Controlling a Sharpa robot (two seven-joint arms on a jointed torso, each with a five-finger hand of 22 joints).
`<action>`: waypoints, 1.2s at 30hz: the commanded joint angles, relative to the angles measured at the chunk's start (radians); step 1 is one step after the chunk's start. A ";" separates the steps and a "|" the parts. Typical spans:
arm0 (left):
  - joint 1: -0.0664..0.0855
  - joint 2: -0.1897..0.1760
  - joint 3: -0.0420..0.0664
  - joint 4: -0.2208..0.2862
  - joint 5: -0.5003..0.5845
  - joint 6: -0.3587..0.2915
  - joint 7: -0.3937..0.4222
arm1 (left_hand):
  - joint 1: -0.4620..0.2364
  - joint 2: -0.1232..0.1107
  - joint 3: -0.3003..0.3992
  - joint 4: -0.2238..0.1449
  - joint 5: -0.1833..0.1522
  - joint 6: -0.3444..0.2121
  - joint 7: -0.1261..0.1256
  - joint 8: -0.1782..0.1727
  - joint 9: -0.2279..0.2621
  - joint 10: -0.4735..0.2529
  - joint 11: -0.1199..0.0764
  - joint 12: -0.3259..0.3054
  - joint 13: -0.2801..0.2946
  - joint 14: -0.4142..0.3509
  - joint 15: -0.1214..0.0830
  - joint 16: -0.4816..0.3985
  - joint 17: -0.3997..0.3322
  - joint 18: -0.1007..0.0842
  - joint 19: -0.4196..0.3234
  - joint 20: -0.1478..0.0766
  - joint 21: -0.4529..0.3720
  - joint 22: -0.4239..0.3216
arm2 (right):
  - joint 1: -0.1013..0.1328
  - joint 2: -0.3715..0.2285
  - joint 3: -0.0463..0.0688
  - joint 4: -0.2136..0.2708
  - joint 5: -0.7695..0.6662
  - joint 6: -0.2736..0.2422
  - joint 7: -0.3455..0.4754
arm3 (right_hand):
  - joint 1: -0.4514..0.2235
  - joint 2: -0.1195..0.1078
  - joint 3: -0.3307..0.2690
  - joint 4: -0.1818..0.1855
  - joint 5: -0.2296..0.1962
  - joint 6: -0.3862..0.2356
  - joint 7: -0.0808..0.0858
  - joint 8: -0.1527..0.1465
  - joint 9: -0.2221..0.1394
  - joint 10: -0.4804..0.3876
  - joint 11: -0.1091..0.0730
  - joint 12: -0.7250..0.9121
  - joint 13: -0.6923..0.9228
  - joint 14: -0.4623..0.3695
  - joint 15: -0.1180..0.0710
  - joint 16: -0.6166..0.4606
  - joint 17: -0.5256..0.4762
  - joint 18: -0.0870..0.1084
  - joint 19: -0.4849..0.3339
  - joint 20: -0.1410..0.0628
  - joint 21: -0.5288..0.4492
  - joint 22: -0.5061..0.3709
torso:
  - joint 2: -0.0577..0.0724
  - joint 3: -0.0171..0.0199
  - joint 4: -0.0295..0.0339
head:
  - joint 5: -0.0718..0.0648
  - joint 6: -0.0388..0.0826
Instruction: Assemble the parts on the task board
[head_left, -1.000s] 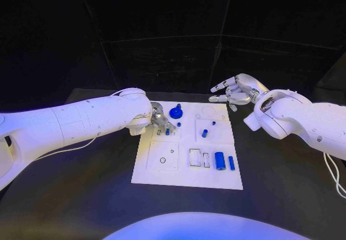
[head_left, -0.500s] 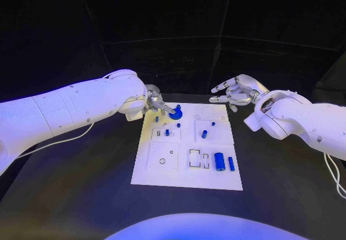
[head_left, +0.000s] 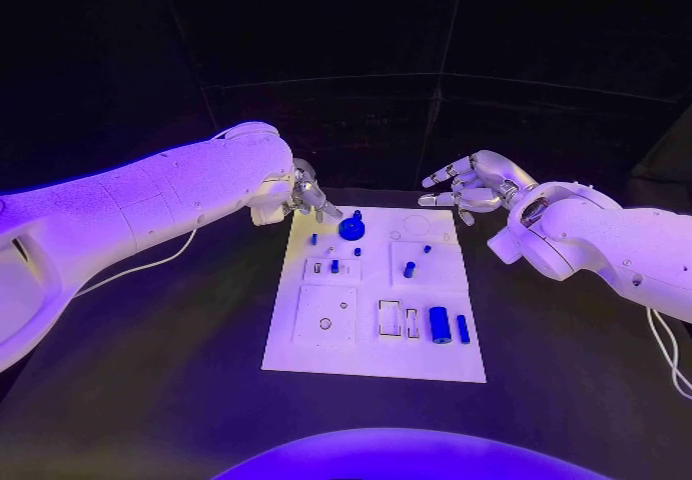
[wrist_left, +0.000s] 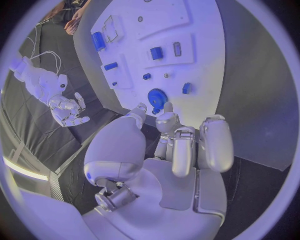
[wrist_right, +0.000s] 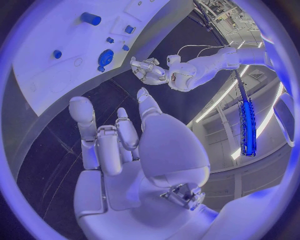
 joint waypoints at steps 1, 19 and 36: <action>-0.004 0.013 -0.001 -0.035 -0.028 0.053 0.010 | 0.007 0.002 -0.005 0.002 0.003 0.004 0.003 -0.005 -0.002 -0.001 0.009 0.000 0.000 0.107 0.007 0.003 0.263 -0.001 0.000 0.006 -0.003 -0.001 | 0.002 0.002 0.001 0.000 -0.001 0.006 0.005 | -0.001 0.011 -0.004 -0.001 0.003 -0.003 -0.002 0.006 0.000 -0.005 0.002 -0.001 0.000 0.059 -0.006 -0.005 0.048 0.010 -0.004 0.002 -0.003 0.000 | 0.000 0.0000 -0.0003 | -0.001 0.000; -0.034 0.058 -0.021 -0.157 -0.067 0.071 0.035 | 0.021 0.007 -0.025 0.003 0.003 0.027 -0.001 -0.004 -0.012 -0.001 0.007 0.006 0.001 0.107 0.006 0.003 0.263 -0.001 0.002 0.007 0.000 0.005 | 0.002 0.009 0.001 -0.003 -0.004 0.008 0.008 | 0.002 0.014 -0.004 -0.002 0.004 -0.004 -0.002 0.006 0.000 -0.005 0.002 0.000 0.000 0.060 -0.006 -0.004 0.049 0.010 -0.004 0.002 -0.004 -0.001 | -0.001 0.0007 -0.0001 | 0.006 -0.001; -0.041 0.085 -0.025 -0.196 -0.073 0.096 0.049 | 0.043 0.011 -0.035 -0.005 0.003 0.037 -0.003 -0.004 -0.019 -0.002 0.005 0.010 0.001 0.107 0.005 0.003 0.263 -0.002 0.003 0.006 0.001 0.008 | 0.002 0.015 0.001 -0.007 -0.004 0.010 0.008 | 0.004 0.016 -0.004 -0.003 0.004 -0.004 -0.002 0.006 0.000 -0.005 0.002 0.000 0.000 0.060 -0.006 -0.004 0.049 0.009 -0.003 0.002 -0.003 0.000 | -0.001 0.0016 0.0012 | 0.005 -0.005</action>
